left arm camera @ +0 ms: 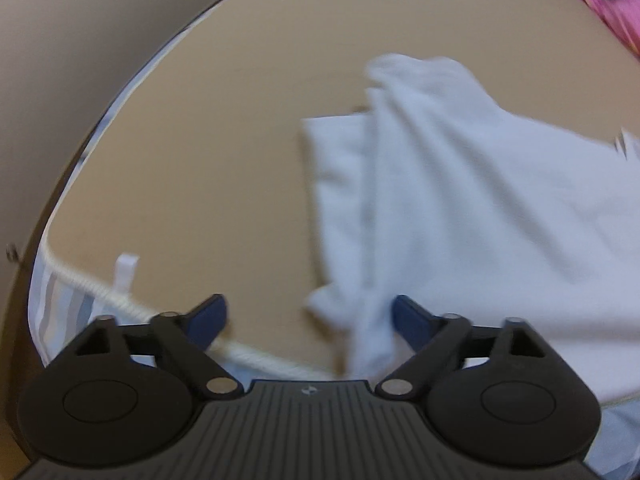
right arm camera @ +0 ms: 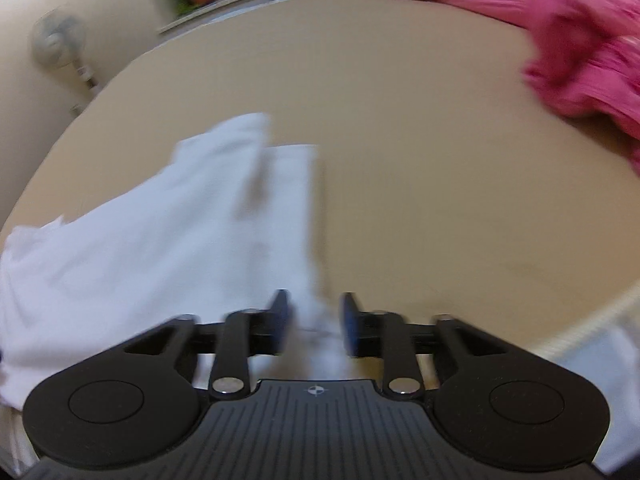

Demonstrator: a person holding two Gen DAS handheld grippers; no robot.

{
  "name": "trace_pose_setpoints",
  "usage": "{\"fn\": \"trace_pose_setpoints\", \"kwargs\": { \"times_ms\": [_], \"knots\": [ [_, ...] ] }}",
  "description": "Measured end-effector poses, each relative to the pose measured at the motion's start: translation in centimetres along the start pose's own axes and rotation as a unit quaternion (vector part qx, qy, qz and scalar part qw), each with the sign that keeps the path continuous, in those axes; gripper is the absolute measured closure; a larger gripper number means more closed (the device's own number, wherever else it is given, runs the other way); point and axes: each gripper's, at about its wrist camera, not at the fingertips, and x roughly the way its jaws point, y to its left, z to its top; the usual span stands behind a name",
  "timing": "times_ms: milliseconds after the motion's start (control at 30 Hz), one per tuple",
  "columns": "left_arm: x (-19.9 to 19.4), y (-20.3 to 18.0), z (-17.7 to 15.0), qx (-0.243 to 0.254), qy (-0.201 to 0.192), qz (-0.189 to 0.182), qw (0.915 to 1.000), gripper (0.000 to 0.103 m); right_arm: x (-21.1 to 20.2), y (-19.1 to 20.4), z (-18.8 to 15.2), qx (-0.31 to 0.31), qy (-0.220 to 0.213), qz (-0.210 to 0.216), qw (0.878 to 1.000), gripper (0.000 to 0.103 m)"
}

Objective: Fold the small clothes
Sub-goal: 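Open both tools and lift them back from the folded shirt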

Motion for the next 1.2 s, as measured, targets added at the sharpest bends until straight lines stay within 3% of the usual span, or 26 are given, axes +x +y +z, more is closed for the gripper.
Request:
{"fn": "trace_pose_setpoints", "kwargs": {
  "times_ms": [100,200,300,367,433,567,767,933,967,1100,1200],
  "knots": [
    [-0.9,2.0,-0.7,-0.012,-0.002,0.003,0.9999,0.006,-0.6,0.5,1.8,0.014,-0.004,-0.028,0.999,0.064],
    [-3.5,2.6,-1.6,-0.001,-0.020,0.013,0.9997,0.006,-1.8,3.0,3.2,0.028,-0.023,-0.015,0.999,0.062],
    [-7.5,1.3,-2.9,0.016,-0.044,0.003,0.9989,0.006,-3.4,8.1,3.9,0.032,-0.047,0.011,0.998,0.044],
    [-9.8,0.2,-3.9,0.021,-0.052,-0.017,0.9983,0.005,-4.4,11.6,4.0,0.026,-0.055,0.023,0.998,0.026],
    [-11.6,-1.2,-5.1,0.026,-0.050,-0.041,0.9976,0.004,-5.7,15.6,3.7,0.020,-0.064,0.034,0.997,0.019],
    [-14.0,-3.7,-8.5,0.042,-0.051,-0.068,0.9955,0.002,-8.1,22.3,2.7,0.008,-0.066,0.071,0.995,0.015],
    [-16.0,-6.1,-13.4,0.066,-0.046,-0.065,0.9946,0.002,-8.9,28.8,0.6,-0.055,-0.081,0.073,0.992,0.012],
    [-18.2,-7.3,-16.6,0.097,-0.074,-0.045,0.9916,0.002,-9.1,30.3,1.5,-0.087,-0.087,0.075,0.990,0.011],
    [-18.7,-7.6,-16.9,0.106,-0.080,-0.042,0.9902,0.002,-11.1,29.1,-0.7,-0.089,-0.091,0.074,0.989,0.011],
    [-19.8,-8.0,-16.7,0.118,-0.104,-0.025,0.9872,0.002,-9.7,31.4,1.6,-0.088,-0.098,0.070,0.989,0.011],
    [-19.6,-8.4,-15.6,0.117,-0.093,-0.021,0.9885,0.002,-8.2,31.7,3.5,-0.083,-0.090,0.073,0.990,0.011]
  ]
}}
